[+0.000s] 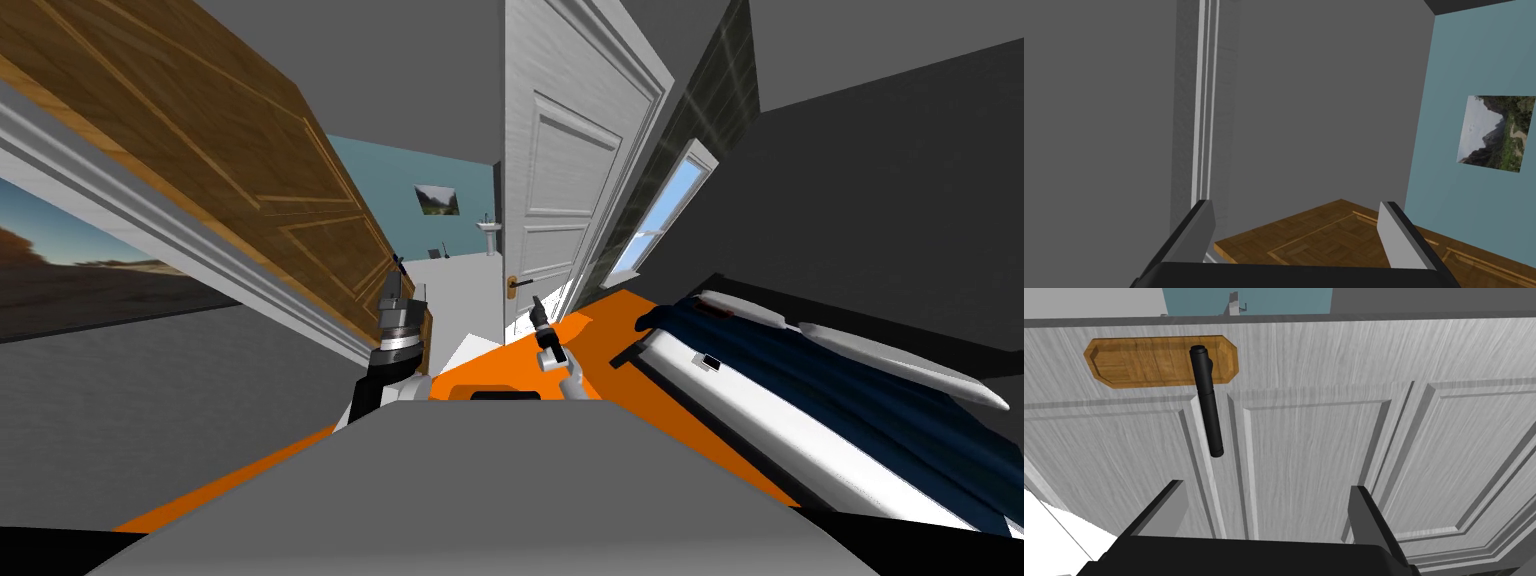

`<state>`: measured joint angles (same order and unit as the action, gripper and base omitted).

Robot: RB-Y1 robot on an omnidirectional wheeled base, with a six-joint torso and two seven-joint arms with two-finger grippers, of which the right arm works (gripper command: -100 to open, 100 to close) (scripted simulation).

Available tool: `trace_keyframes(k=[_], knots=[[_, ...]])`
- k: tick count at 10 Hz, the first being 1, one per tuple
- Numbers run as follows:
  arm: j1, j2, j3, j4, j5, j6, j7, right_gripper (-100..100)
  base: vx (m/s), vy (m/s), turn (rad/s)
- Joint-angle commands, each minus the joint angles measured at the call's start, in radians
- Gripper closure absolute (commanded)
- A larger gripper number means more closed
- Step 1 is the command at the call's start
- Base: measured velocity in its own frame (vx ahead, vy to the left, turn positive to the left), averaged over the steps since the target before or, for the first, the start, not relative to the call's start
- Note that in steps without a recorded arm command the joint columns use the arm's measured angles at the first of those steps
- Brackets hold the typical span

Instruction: Push the door open

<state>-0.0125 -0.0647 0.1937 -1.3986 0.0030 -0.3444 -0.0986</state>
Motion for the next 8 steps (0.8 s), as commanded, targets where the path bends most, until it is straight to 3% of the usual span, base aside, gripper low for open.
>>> trace_keyframes(k=[1,8], knots=[[-0.022,0.004,0.009,0.033,0.005,0.008,0.000,-100,0.063,-0.106,0.073],[-0.110,0.027,0.048,0.183,0.025,0.023,-0.004,-100,0.075,-0.113,0.069]])
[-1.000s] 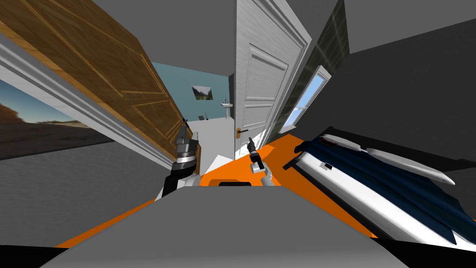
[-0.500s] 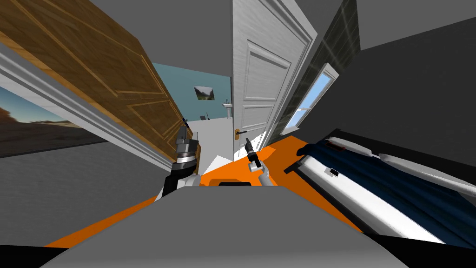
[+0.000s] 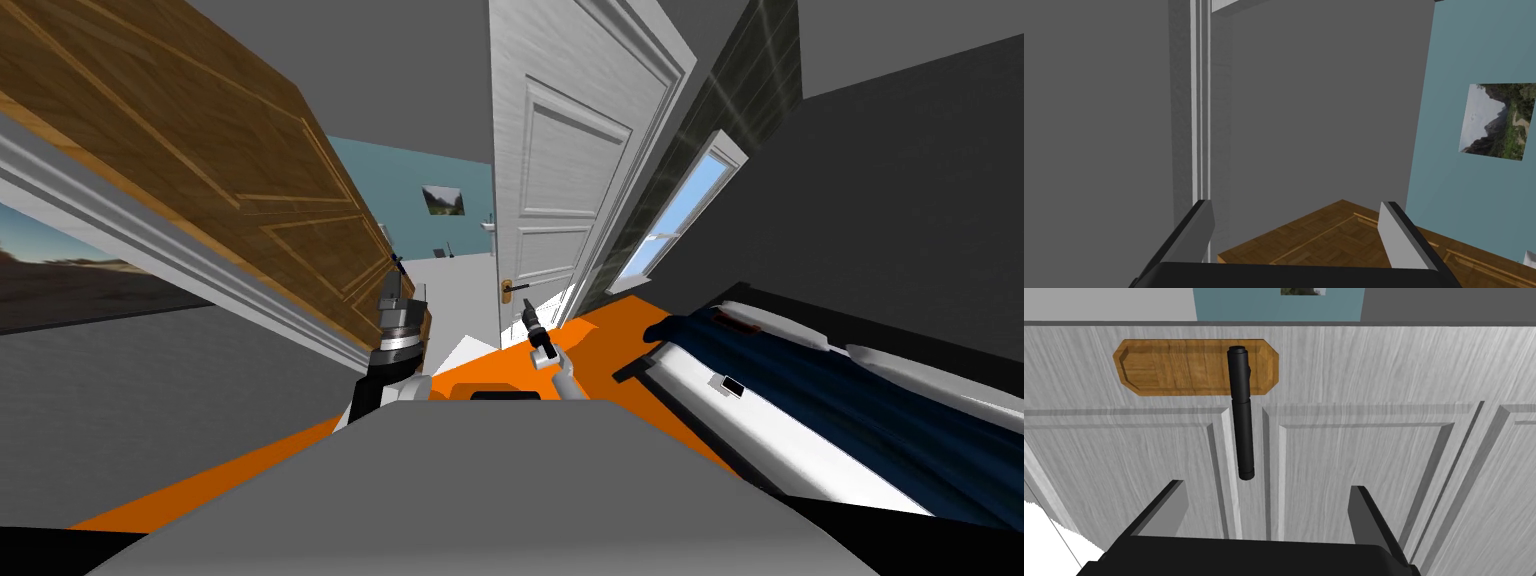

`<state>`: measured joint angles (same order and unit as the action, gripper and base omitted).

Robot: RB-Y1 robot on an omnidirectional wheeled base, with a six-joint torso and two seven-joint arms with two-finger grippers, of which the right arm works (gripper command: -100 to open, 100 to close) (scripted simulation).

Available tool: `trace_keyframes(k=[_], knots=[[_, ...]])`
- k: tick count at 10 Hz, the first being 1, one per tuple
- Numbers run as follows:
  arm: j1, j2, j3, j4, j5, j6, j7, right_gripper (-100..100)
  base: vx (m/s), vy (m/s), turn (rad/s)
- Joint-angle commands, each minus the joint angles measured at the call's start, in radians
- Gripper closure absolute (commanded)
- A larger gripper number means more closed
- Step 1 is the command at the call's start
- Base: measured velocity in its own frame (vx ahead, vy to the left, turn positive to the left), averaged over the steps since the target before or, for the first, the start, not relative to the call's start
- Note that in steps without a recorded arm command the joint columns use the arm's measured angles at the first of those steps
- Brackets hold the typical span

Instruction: Push the door open

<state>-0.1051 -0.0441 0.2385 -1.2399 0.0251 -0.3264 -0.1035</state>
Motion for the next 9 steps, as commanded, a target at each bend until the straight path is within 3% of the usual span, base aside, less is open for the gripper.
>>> trace_keyframes(k=[1,8,9], knots=[[-0.026,0.010,0.007,0.039,0.005,0.006,0.001,-100,0.088,-0.133,0.087],[-0.092,0.037,0.036,0.151,0.020,0.017,-0.002,-100,0.074,-0.105,0.054],[-0.086,0.033,0.033,0.141,0.018,0.013,-0.002,-100,0.041,-0.062,0.023]])
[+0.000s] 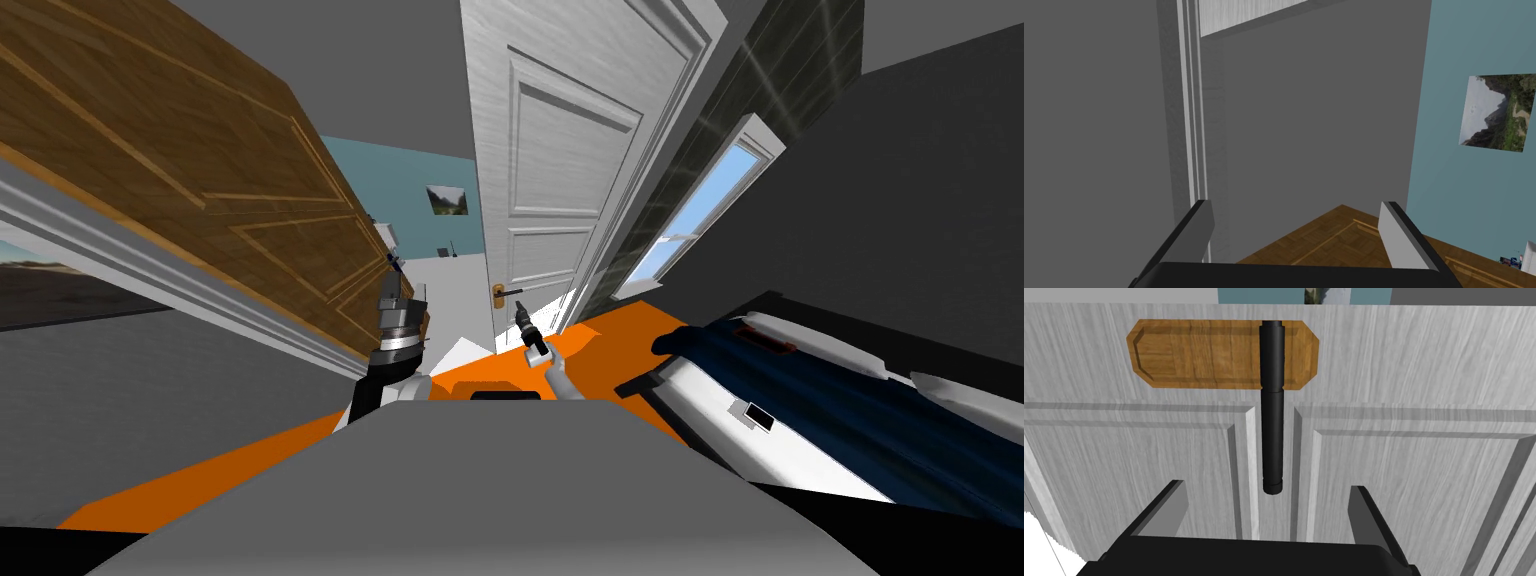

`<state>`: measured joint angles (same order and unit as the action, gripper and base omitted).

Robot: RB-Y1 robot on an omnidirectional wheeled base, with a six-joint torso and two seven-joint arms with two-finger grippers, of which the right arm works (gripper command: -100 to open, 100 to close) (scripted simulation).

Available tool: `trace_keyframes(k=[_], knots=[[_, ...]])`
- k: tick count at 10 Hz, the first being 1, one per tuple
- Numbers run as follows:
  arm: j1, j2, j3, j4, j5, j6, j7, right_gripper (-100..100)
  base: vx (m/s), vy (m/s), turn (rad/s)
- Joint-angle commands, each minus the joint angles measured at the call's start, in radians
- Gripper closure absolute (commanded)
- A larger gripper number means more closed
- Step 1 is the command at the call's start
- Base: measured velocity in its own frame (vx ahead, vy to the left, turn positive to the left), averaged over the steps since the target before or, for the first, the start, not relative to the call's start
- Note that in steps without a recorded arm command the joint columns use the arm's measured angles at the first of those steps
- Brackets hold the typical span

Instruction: Push the door open

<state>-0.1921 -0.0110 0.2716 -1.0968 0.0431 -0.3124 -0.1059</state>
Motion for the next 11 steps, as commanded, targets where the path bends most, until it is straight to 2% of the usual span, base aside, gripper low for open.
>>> trace_keyframes(k=[1,5,7,9,10,11], knots=[[-0.003,-0.018,-0.005,0.006,-0.001,-0.002,0.001,-100,0.122,0.035,0.028],[-0.010,-0.026,-0.015,0.019,-0.002,-0.007,0.004,-100,0.176,0.061,0.021],[-0.014,-0.016,-0.021,0.026,-0.003,-0.010,0.006,-100,0.184,0.051,0.026],[-0.017,0.003,-0.025,0.032,-0.004,-0.012,0.007,-100,0.163,0.078,0.014],[-0.017,-0.003,-0.024,0.031,-0.004,-0.011,0.007,-100,0.069,0.025,0.002],[-0.017,-0.003,-0.024,0.031,-0.004,-0.011,0.007,100,-0.009,-0.001,-0.002]])
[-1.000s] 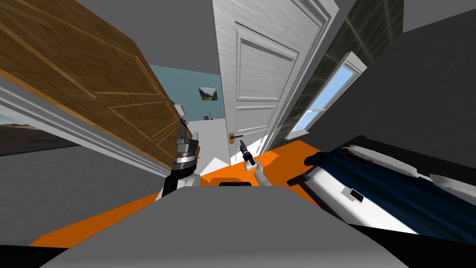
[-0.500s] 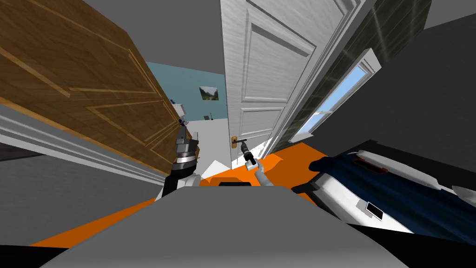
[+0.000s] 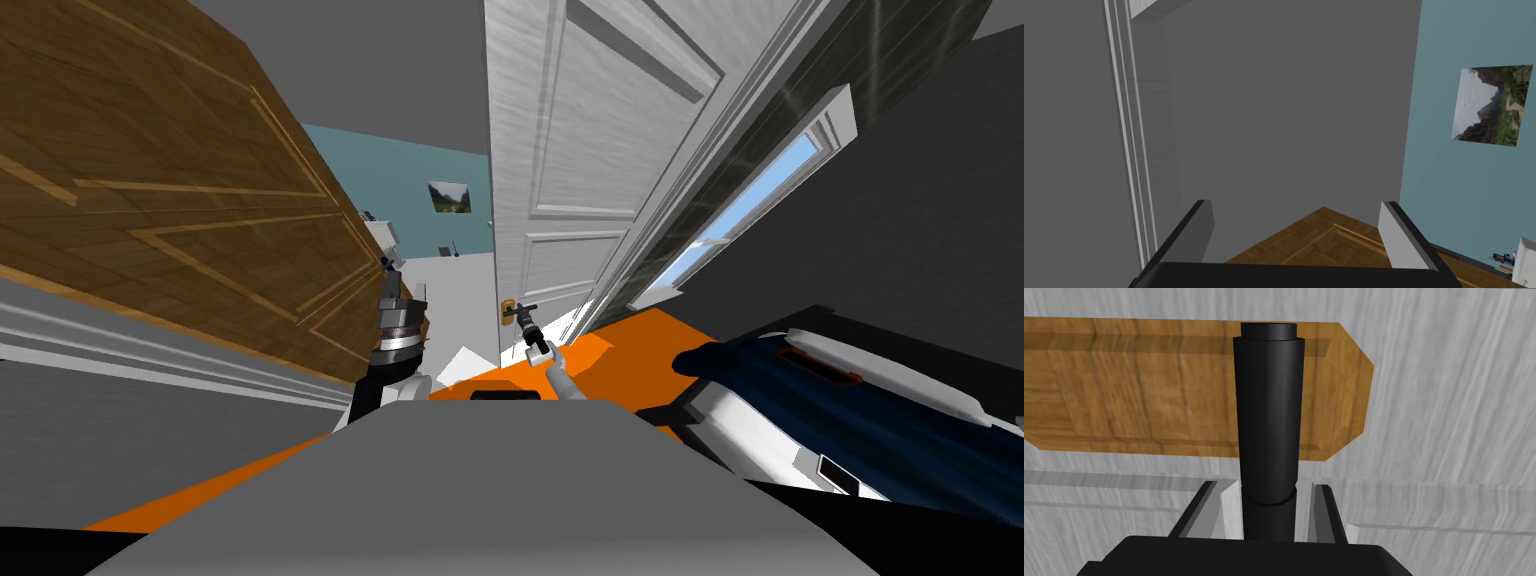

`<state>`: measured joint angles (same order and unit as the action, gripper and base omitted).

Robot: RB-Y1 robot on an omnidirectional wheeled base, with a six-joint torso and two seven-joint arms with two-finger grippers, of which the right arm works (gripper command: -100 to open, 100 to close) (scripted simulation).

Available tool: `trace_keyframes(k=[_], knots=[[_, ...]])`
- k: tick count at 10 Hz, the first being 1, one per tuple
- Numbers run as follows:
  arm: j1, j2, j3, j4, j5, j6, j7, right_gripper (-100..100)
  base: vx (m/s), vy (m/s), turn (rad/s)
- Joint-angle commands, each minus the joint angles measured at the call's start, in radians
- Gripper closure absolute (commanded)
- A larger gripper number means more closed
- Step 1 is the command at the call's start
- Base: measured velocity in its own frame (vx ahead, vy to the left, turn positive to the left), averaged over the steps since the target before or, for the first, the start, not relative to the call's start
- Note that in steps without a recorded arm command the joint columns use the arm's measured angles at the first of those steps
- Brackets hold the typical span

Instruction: Push the door open

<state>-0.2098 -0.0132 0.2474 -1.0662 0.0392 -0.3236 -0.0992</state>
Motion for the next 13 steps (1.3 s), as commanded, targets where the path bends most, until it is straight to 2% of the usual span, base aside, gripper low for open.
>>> trace_keyframes(k=[1,5,9,13], knots=[[0.001,-0.001,0.000,0.000,0.000,0.000,0.000,100,-0.020,-0.009,0.008],[0.001,-0.001,0.000,0.000,0.000,0.000,0.000,100,-0.002,-0.002,0.004],[-0.008,-0.016,-0.031,0.004,-0.004,-0.001,0.008,100,0.124,0.088,-0.040],[-0.014,-0.032,-0.080,0.014,-0.011,-0.001,0.021,100,0.162,0.136,-0.058]])
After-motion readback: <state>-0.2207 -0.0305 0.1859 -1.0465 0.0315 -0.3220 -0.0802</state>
